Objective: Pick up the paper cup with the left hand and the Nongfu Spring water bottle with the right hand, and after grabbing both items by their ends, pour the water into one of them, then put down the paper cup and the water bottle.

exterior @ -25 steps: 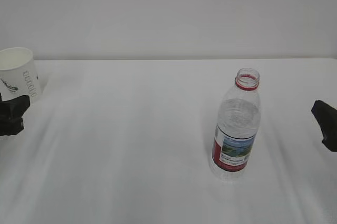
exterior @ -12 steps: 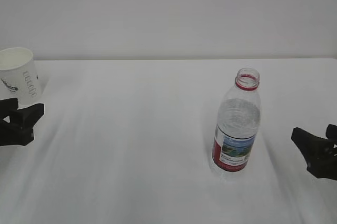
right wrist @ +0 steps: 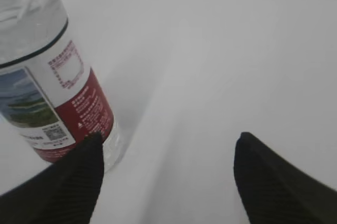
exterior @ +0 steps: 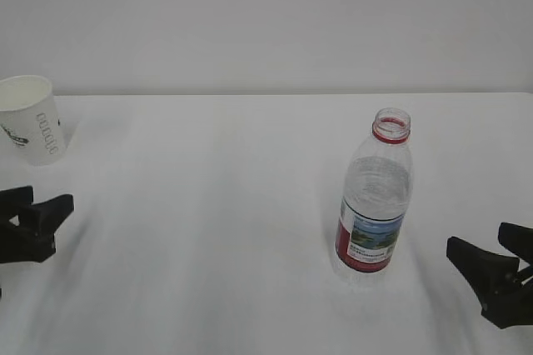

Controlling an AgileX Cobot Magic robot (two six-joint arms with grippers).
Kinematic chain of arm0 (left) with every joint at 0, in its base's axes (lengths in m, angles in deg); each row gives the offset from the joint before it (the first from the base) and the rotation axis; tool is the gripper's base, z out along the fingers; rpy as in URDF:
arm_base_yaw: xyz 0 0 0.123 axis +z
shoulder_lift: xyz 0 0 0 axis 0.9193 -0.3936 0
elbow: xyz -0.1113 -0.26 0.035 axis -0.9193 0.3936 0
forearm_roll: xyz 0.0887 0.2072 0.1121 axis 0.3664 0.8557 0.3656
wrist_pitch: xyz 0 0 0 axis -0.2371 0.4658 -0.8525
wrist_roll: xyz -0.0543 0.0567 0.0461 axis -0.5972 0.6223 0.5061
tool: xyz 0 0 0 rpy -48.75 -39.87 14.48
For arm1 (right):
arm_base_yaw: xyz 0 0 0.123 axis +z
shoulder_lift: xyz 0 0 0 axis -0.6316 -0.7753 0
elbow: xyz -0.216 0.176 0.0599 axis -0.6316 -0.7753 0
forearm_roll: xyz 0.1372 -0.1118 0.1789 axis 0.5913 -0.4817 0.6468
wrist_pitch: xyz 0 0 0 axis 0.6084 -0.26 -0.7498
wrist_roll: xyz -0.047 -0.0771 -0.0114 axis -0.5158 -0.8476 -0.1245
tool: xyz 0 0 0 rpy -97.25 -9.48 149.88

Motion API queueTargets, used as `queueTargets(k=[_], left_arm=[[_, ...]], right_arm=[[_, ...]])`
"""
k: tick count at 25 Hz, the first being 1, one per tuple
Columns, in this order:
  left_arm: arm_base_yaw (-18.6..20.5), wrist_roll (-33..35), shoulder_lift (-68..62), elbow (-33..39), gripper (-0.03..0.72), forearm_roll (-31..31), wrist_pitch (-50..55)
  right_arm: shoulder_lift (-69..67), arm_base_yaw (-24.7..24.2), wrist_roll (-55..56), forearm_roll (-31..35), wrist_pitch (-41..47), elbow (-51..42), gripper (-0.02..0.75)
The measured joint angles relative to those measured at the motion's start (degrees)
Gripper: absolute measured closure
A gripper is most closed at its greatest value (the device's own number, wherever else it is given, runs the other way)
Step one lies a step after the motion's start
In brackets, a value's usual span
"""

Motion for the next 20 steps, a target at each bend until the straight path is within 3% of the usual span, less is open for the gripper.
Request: queueTargets(k=[20], left_arm=[[0.00, 0.00, -5.24, 0.57, 0.237, 10.03, -0.52]], right_arm=[[0.00, 0.00, -3.43, -5.62, -0.13, 0.00, 0.158]])
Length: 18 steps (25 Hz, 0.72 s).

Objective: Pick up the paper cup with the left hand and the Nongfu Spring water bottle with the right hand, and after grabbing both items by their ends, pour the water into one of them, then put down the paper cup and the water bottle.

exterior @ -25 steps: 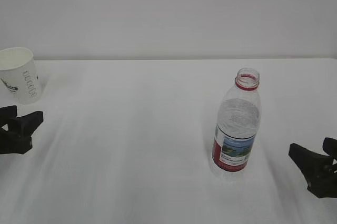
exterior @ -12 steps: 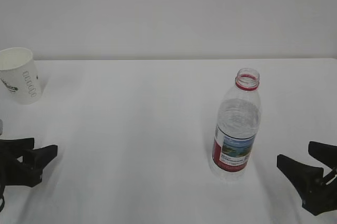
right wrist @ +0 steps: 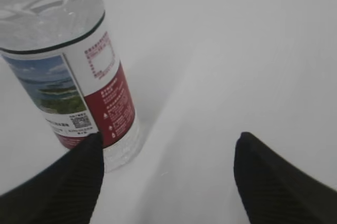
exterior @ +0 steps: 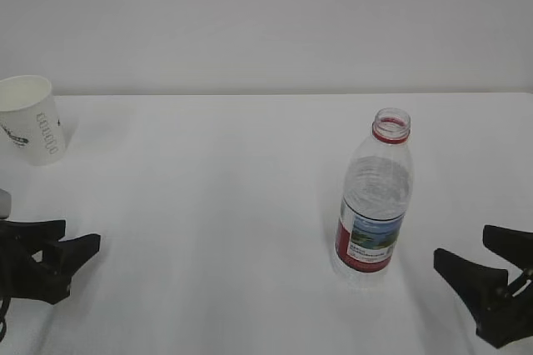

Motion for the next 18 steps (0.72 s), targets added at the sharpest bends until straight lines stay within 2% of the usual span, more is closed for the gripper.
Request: queueTargets(k=[5, 11, 18], left_arm=[[0.00, 0.00, 0.00, 0.00, 0.237, 2.05, 0.00], [0.00, 0.00, 0.00, 0.00, 0.237, 2.41, 0.00], [0.00, 0.00, 0.00, 0.00, 0.237, 2.54, 0.00]], right_arm=[[0.00, 0.00, -4.85, -7.49, 0.00, 0.00, 0.158], [0.00, 0.00, -4.89, -9.86, 0.00, 2.76, 0.157], [0.00, 0.00, 1.96, -12.34, 0.00, 6.01, 0.153]])
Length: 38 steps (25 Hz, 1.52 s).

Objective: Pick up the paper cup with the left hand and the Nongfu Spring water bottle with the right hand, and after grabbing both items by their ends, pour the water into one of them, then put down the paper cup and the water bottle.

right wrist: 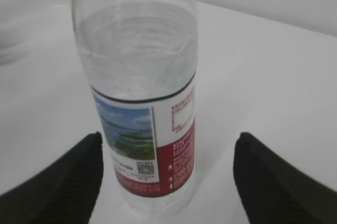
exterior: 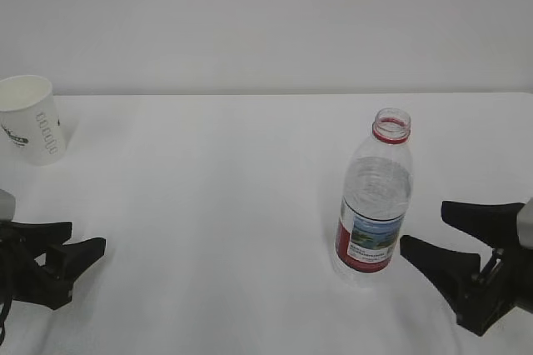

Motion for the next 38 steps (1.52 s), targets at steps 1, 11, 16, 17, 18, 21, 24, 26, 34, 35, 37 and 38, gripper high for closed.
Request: queueTargets(k=[1, 11, 16, 17, 18, 21, 24, 26, 34, 35, 37, 38], left_arm=[[0.00, 0.00, 0.00, 0.00, 0.237, 0.00, 0.00], [0.00, 0.00, 0.00, 0.00, 0.237, 0.00, -0.10], [0.00, 0.00, 0.00, 0.00, 0.237, 0.00, -0.20], [0.00, 0.00, 0.00, 0.00, 0.237, 0.00, -0.20], [0.00, 0.00, 0.00, 0.00, 0.237, 0.00, -0.20], [0.00, 0.00, 0.00, 0.00, 0.237, 0.00, -0.20], [0.00, 0.00, 0.00, 0.00, 0.237, 0.00, -0.20], [0.00, 0.00, 0.00, 0.00, 0.237, 0.00, -0.20], [0.00, 0.00, 0.00, 0.00, 0.237, 0.00, -0.20], [0.00, 0.00, 0.00, 0.00, 0.237, 0.00, -0.20], [0.00, 0.00, 0.00, 0.00, 0.237, 0.00, -0.20], [0.00, 0.00, 0.00, 0.00, 0.237, -0.12, -0.20]], right_arm=[[0.00, 0.00, 0.30, -0.14, 0.00, 0.52, 0.146], [-7.22, 0.00, 0.74, -4.02, 0.00, 3.50, 0.076], [-11.04, 0.00, 0.74, -6.79, 0.00, 5.71, 0.076], [-11.62, 0.00, 0.74, -7.24, 0.00, 6.17, 0.076], [-11.96, 0.00, 0.74, -7.52, 0.00, 6.63, 0.076], [-13.15, 0.00, 0.74, -7.78, 0.00, 7.76, 0.076], [-14.31, 0.00, 0.74, -8.05, 0.00, 9.02, 0.075], [-14.78, 0.00, 0.74, -8.36, 0.00, 9.91, 0.075], [-14.76, 0.00, 1.91, -12.48, 0.00, 12.52, 0.075], [-14.86, 0.00, 2.01, -12.74, 0.00, 12.82, 0.075], [-14.85, 0.00, 2.21, -12.96, 0.00, 13.40, 0.075], [-14.85, 0.00, 2.31, -13.09, 0.00, 13.66, 0.075]])
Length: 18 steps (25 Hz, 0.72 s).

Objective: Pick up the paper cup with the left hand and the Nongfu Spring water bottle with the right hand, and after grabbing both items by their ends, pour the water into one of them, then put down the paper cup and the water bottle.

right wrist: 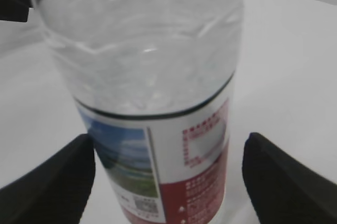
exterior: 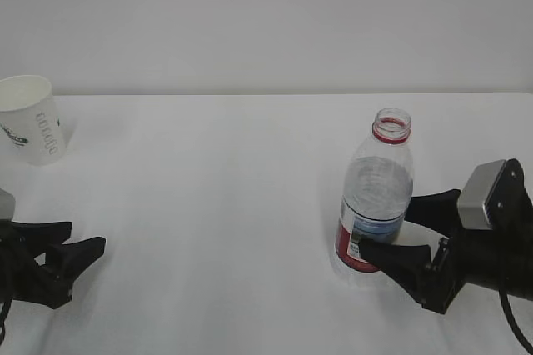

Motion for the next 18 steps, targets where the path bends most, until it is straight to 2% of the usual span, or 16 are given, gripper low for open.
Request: queueTargets(k=[18], left_arm=[[0.00, 0.00, 0.00, 0.00, 0.237, -0.07, 0.00]], right_arm=[[-3.98, 0.00, 1.57, -3.61, -0.13, 5.15, 0.076]])
